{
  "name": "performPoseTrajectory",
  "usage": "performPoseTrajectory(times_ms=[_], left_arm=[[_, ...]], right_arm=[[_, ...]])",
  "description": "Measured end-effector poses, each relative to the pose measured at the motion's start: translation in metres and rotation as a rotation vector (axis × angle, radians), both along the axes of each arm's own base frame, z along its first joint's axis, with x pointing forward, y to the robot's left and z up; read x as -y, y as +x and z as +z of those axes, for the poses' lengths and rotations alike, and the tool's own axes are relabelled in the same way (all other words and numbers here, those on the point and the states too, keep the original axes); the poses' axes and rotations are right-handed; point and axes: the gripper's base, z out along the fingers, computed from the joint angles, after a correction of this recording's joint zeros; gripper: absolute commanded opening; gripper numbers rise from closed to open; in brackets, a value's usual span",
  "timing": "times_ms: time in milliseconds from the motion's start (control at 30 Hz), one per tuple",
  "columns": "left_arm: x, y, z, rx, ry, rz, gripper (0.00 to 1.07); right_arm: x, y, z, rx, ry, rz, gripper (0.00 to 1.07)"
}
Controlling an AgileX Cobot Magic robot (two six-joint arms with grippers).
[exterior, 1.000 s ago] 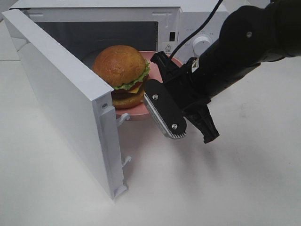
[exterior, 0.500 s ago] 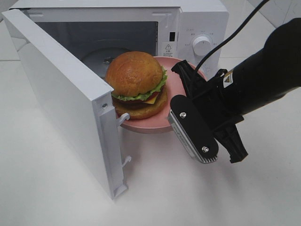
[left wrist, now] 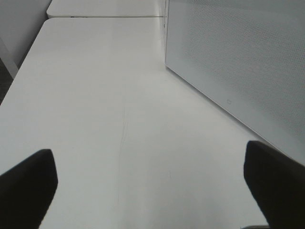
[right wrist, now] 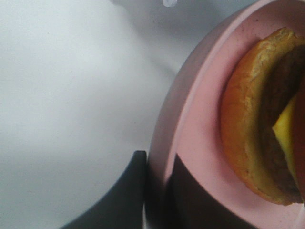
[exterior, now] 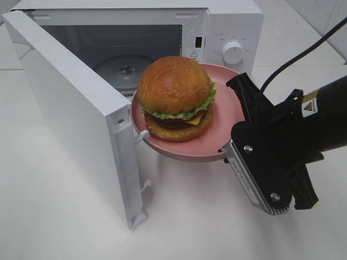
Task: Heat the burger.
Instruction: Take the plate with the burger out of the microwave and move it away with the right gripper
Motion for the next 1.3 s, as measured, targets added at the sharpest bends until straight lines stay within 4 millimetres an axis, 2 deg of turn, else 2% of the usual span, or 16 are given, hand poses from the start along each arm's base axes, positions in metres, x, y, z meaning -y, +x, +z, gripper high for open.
performPoseTrajectory(times_ms=[467,533,633,700,900,1133,1300], left_arm=[[0.0,0.0,0.0,0.0,0.0,0.0,1.0],[0.0,0.0,0.0,0.0,0.0,0.0,1.0],[0.0,0.0,0.0,0.0,0.0,0.0,1.0],[0.0,0.0,0.0,0.0,0.0,0.0,1.0],[0.0,0.0,0.0,0.0,0.0,0.0,1.0],[0.0,0.0,0.0,0.0,0.0,0.0,1.0],[0.0,0.0,0.0,0.0,0.0,0.0,1.0]], right_arm=[[0.024,-0.034,0.002,-0.008,0.067,-0.081,0.0],[0.033,-0.045,0.003,-0.005,0.068,-0.102,0.0],[0.035,-0.047,0.004,-0.005,0.07,-0.108,0.0],[0.044,-0.057,0.005,-0.012,0.063,-0.134,0.0],[0.056,-0.068,0.006,0.0,0.06,-0.179,0.0],[0.071,-0.08,0.007,-0.01,0.026,-0.262,0.0],[0.086,-0.084,0.008,-0.031,-0.011,-0.426,0.0]])
